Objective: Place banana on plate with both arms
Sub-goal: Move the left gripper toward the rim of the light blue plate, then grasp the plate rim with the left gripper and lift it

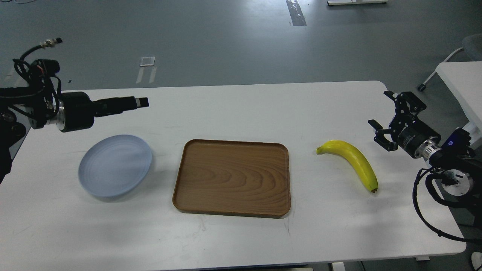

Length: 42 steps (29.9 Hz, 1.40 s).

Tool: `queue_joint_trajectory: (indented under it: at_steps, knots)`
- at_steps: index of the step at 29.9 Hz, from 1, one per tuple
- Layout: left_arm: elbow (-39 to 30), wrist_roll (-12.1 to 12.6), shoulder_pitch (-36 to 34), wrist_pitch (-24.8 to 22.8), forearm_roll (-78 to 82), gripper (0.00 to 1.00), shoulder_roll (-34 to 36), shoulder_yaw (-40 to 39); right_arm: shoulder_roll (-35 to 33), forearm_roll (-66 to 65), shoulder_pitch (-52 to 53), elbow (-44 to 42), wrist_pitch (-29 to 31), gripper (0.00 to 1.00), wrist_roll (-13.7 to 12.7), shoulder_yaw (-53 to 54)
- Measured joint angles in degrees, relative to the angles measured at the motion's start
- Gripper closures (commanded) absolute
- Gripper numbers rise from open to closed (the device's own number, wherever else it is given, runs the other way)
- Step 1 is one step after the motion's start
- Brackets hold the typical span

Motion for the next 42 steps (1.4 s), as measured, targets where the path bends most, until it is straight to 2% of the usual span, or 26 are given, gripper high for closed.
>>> queue_joint_trajectory:
  at_steps: [5, 12, 21, 26, 30, 31, 32, 34, 36, 37, 38, 42]
  knots:
    - [6.11, 0.0, 2.78, 3.89, 4.77, 0.0, -0.08, 2.1, 0.03, 0.0, -0.02, 0.0, 0.0, 0.0, 0.0, 0.02]
    - [14.05, 0.01, 7.56, 6.81, 4.37, 0.0, -1.0, 3.28, 0.19, 0.0, 0.11, 0.02, 0.0, 0.0, 0.0, 0.02]
    - [18.56, 0.02, 9.02, 8.0, 3.34, 0.0, -3.82, 3.83, 0.57, 0.0, 0.14, 0.12, 0.0, 0.0, 0.0, 0.02]
    - [20.01, 0.02, 9.23, 9.5, 3.26, 0.07, -4.6, 5.29, 0.57, -0.02, 0.12, 0.21, 0.0, 0.0, 0.0, 0.02]
    - [20.49, 0.02, 9.49, 10.14, 2.5, 0.37, -4.7, 6.28, 0.57, -0.08, 0.03, 0.28, 0.0, 0.0, 0.0, 0.02]
    - [20.5, 0.02, 9.7, 10.17, 2.01, 0.49, -4.72, 6.38, 0.57, -0.08, 0.01, 0.28, 0.0, 0.0, 0.0, 0.02]
    - [20.51, 0.02, 9.85, 10.19, 1.64, 0.56, -4.72, 6.43, 0.57, -0.08, -0.02, 0.27, 0.0, 0.0, 0.0, 0.02]
    - [20.54, 0.02, 10.05, 10.2, 0.95, 0.82, -4.72, 6.47, 0.57, -0.08, -0.05, 0.33, 0.0, 0.0, 0.0, 0.02]
    - [20.54, 0.02, 10.14, 10.21, 0.69, 0.96, -4.72, 6.53, 0.57, -0.08, -0.05, 0.36, 0.0, 0.0, 0.0, 0.02]
    - [20.54, 0.02, 10.16, 10.22, 0.62, 0.96, -4.72, 6.55, 0.57, -0.08, -0.04, 0.35, 0.0, 0.0, 0.0, 0.02]
    - [20.54, 0.02, 10.17, 10.26, 0.59, 1.0, -4.71, 6.56, 0.57, -0.08, -0.04, 0.35, 0.0, 0.0, 0.0, 0.02]
    - [20.61, 0.02, 10.18, 10.53, 0.49, 1.0, -4.7, 6.57, 0.57, -0.08, 0.01, 0.33, 0.0, 0.0, 0.0, 0.02]
